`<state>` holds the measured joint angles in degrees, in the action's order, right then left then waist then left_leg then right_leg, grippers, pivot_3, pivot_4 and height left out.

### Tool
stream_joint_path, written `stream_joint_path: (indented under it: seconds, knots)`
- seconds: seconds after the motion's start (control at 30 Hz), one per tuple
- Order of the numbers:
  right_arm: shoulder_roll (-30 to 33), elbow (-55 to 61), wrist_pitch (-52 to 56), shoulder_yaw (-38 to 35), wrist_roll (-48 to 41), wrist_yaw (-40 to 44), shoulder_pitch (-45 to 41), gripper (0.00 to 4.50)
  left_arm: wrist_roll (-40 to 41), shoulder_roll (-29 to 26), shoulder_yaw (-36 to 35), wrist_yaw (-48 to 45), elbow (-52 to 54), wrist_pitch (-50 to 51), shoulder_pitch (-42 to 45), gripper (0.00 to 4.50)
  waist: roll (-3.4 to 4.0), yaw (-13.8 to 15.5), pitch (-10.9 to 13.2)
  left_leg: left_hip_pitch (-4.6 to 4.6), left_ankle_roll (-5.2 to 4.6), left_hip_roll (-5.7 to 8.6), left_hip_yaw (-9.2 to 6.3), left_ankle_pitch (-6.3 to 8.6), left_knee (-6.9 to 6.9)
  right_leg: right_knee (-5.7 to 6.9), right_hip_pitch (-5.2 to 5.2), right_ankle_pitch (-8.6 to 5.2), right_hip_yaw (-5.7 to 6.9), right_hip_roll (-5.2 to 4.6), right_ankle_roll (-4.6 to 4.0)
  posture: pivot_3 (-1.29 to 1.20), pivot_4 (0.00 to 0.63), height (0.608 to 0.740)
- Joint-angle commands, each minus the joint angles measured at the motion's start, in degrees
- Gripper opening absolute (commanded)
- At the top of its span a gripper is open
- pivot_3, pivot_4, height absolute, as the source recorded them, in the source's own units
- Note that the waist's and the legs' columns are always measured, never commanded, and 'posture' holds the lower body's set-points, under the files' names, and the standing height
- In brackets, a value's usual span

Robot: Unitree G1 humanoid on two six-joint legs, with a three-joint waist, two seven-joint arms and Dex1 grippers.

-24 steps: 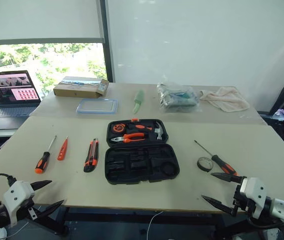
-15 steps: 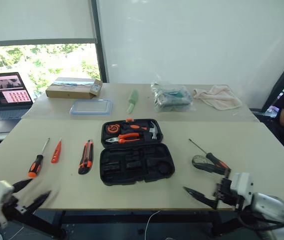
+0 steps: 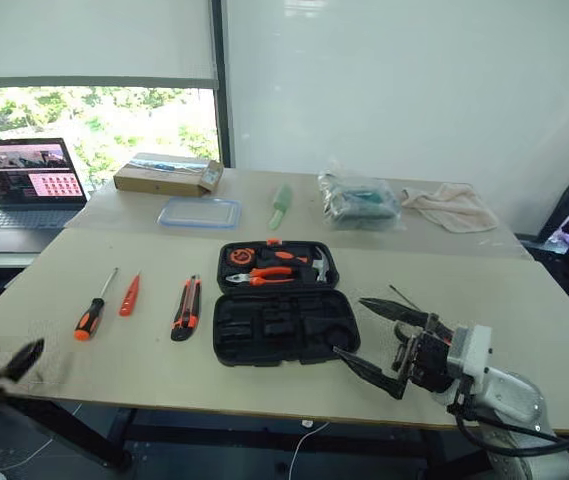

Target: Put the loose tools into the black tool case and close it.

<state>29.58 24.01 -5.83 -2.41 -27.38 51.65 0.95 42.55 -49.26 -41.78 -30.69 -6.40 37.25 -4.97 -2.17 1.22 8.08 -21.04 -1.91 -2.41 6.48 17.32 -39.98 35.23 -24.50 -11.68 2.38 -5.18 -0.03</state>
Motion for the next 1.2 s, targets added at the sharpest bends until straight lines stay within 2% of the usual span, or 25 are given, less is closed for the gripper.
stream_joint_path:
  seconds: [0.03,0.1,0.23,0.33,0.57,0.63,0.67,0.73,0.8,0.9,1.0,1.1,1.2]
  knots:
    - [0.4,1.9,1.3,0.2,-1.1,-0.2,-1.3,4.45,-3.9,-5.5,9.4,-2.1,-6.3,6.8,7.8,4.5,0.05,-0.5,0.0,0.0,0.01,0.0,0.01,-0.01,0.03,-0.01,-0.01,0.15,0.0,0.01,0.25,0.0,0.15,0.74]
    - [0.3,2.3,1.9,0.6,-0.9,-0.5,-1.8,4.45,-7.5,-7.8,15.7,-3.2,-11.6,9.2,14.2,4.5,0.13,-0.7,0.1,0.0,0.19,0.09,0.05,-0.11,0.15,0.01,-0.07,0.16,-0.01,0.01,0.28,0.0,0.15,0.74]
    - [0.5,2.8,2.1,0.6,-0.4,-1.0,-1.7,4.45,-14.4,-8.6,24.6,-4.5,-21.7,9.0,25.6,4.5,0.08,-1.3,0.1,-0.16,0.66,0.31,0.07,-0.38,0.24,0.17,-0.39,0.1,-0.04,0.1,0.19,0.0,0.15,0.74]
    - [0.4,3.1,2.2,0.3,0.0,-1.8,-1.2,4.5,-16.9,-7.9,26.8,-6.8,-25.9,6.7,29.8,3.79,0.08,-1.3,0.1,-0.26,0.67,0.37,0.14,-0.39,0.24,0.27,-0.51,0.05,-0.06,0.08,0.2,0.0,0.15,0.74]
    - [0.7,3.6,2.4,-0.4,0.4,-3.1,0.7,4.5,-20.4,-8.0,26.9,-10.4,-32.9,2.4,32.6,1.23,0.07,-1.2,0.1,-0.27,0.53,0.44,0.14,-0.31,0.14,0.48,-0.53,-0.03,-0.12,-0.08,0.31,0.0,0.15,0.74]
    - [1.1,3.8,2.4,-1.0,0.5,-3.3,1.1,4.5,-19.7,-8.8,24.8,-12.5,-34.2,-1.0,32.8,0.77,0.06,-1.4,0.1,-0.21,0.46,0.43,0.14,-0.27,0.14,0.54,-0.53,-0.03,-0.16,-0.08,0.31,0.0,0.15,0.74]
    - [1.4,3.9,2.4,-1.6,0.5,-3.4,1.3,4.5,-18.8,-9.1,23.4,-15.5,-33.7,-5.1,32.7,0.78,0.05,-1.4,0.1,-0.2,0.29,0.41,0.12,-0.17,0.14,0.59,-0.54,-0.04,-0.17,-0.06,0.3,0.0,0.15,0.74]
    - [2.4,4.0,2.3,-3.7,0.0,-3.6,2.2,4.5,-14.6,-8.8,20.9,-29.0,-27.2,-15.6,32.5,0.78,-0.19,-1.4,0.2,-0.2,0.28,0.39,0.09,-0.17,0.14,0.66,-0.57,-0.05,-0.15,-0.04,0.27,0.0,0.15,0.74]
    - [3.3,3.9,2.1,-5.5,-0.4,-3.4,3.3,4.5,-15.2,-9.2,26.1,-40.3,-20.4,-20.1,32.7,0.78,-0.41,-0.6,0.3,-0.35,0.47,0.28,0.05,-0.28,0.04,0.76,-0.66,-0.06,-0.07,-0.07,0.2,0.0,0.15,0.74]
    - [4.1,3.3,2.0,-7.3,-0.6,-3.2,4.7,4.5,-21.5,-7.3,36.7,-47.8,-16.0,-25.2,37.4,0.78,-0.33,0.2,0.4,-0.46,0.55,0.31,0.05,-0.33,-0.17,0.7,-0.59,-0.07,0.0,-0.17,0.21,0.0,0.15,0.74]
    - [4.5,3.0,2.0,-8.5,-0.7,-2.8,6.5,4.5,-25.8,-2.4,44.7,-51.1,-13.5,-28.2,44.1,0.78,-0.27,0.9,0.4,-0.5,0.37,0.57,0.25,-0.23,-0.31,0.65,-0.5,-0.04,-0.02,-0.19,0.34,0.0,0.15,0.74]
    - [4.5,3.2,1.9,-9.2,-0.4,-2.9,8.7,4.5,-33.2,5.0,52.6,-48.4,-15.6,-29.3,51.8,0.78,-0.28,0.9,0.4,-0.68,0.27,0.53,0.23,-0.19,-0.53,0.65,-0.51,-0.01,-0.03,-0.07,0.39,0.0,0.15,0.74]
    - [4.3,3.9,1.8,-9.5,0.0,-3.4,10.6,4.5,-37.7,10.2,56.5,-46.1,-18.9,-30.0,55.9,0.78,-0.3,0.2,0.4,-0.95,0.2,0.51,0.11,-0.16,-0.86,0.63,-0.58,0.02,-0.01,0.03,0.44,0.0,0.15,0.74]
